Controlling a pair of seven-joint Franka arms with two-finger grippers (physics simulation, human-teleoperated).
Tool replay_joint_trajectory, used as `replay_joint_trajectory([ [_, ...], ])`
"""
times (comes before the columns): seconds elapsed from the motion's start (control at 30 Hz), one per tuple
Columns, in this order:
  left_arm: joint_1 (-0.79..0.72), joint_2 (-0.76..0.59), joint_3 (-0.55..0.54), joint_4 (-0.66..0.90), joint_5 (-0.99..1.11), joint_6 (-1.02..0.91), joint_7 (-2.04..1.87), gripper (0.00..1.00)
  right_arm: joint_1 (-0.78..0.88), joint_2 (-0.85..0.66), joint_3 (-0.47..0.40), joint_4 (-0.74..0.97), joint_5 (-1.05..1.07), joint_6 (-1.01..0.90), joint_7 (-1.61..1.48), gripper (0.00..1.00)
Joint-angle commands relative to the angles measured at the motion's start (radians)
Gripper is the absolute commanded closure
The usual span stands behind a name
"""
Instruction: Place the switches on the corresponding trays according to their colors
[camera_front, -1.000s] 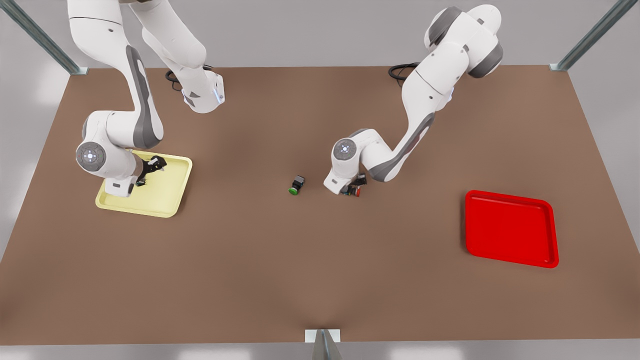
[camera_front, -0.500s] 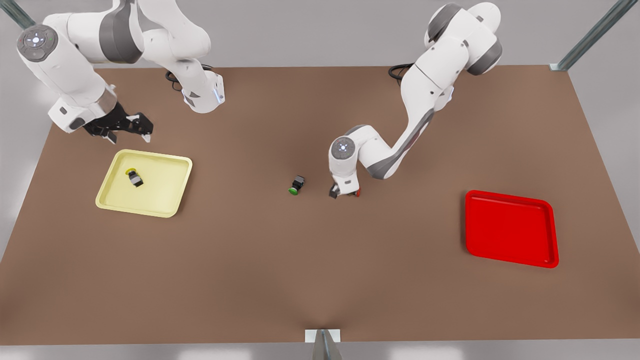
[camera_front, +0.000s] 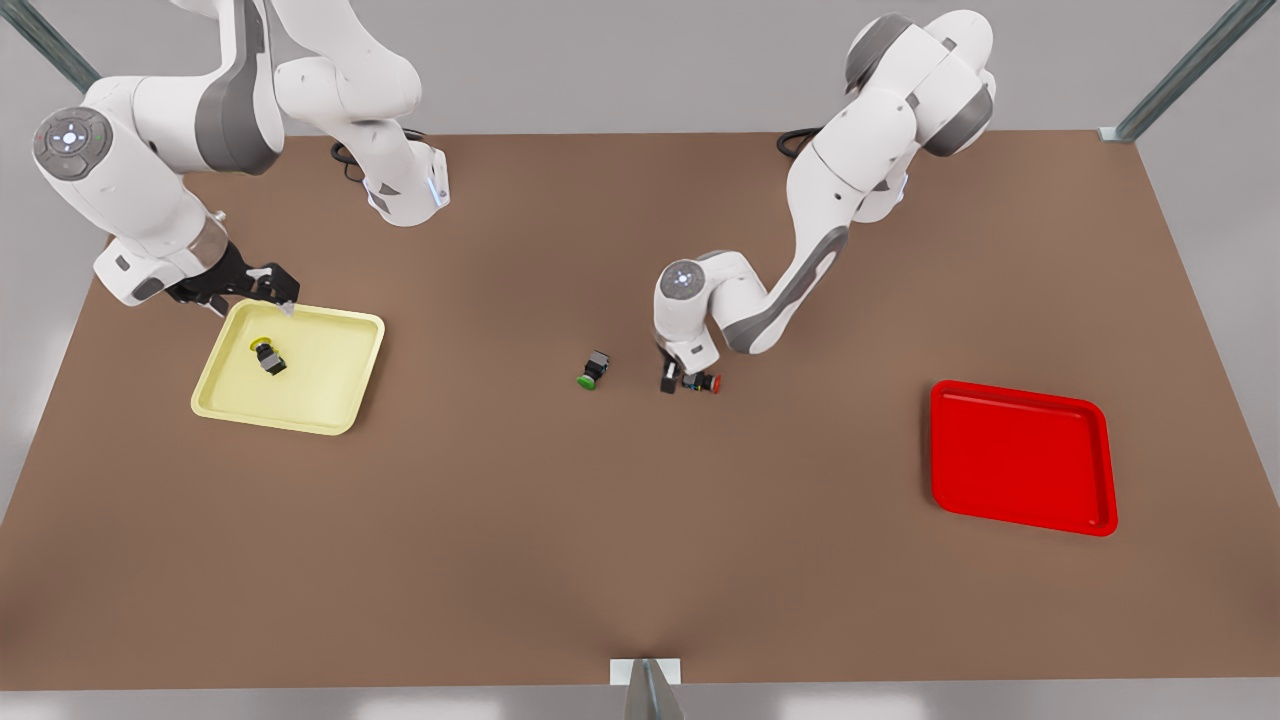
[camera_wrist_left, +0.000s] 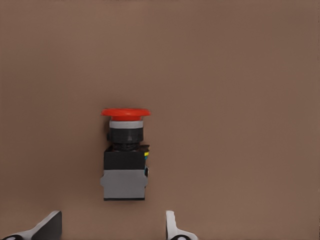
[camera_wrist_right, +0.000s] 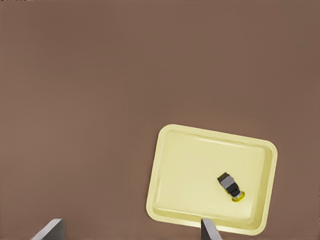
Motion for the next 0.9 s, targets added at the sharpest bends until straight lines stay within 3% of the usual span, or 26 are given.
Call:
replay_joint_trajectory([
  [0.0, 0.000, 0.001, 0.003, 0.000, 0.057, -0.002, 0.000, 0.00, 0.000, 0.000, -0.002, 0.001, 0.000, -0.001, 0.000, 0.00],
  [0.17, 0.000, 0.001, 0.018, 0.003, 0.089, -0.031, -0.008, 0.01, 0.000, -0.003, 0.000, -0.003, 0.000, -0.004, 0.002, 0.00],
  [0.27, 0.000, 0.008, 0.018, 0.003, 0.089, -0.028, -0.006, 0.28, -0.003, -0.005, -0.002, 0.001, 0.003, -0.007, 0.002, 0.00],
  [0.47, 0.000, 0.006, 0.017, 0.000, 0.087, -0.042, -0.014, 0.30, -0.002, -0.002, -0.002, 0.001, 0.003, -0.005, 0.002, 0.00],
  [0.67, 0.000, 0.008, 0.017, 0.000, 0.086, -0.042, -0.014, 0.50, -0.002, 0.000, -0.002, -0.003, 0.003, -0.001, 0.002, 0.00],
  [0.87, 0.000, 0.006, 0.017, 0.001, 0.084, -0.042, -0.014, 0.54, -0.005, 0.001, -0.002, -0.003, 0.003, -0.001, 0.002, 0.00],
])
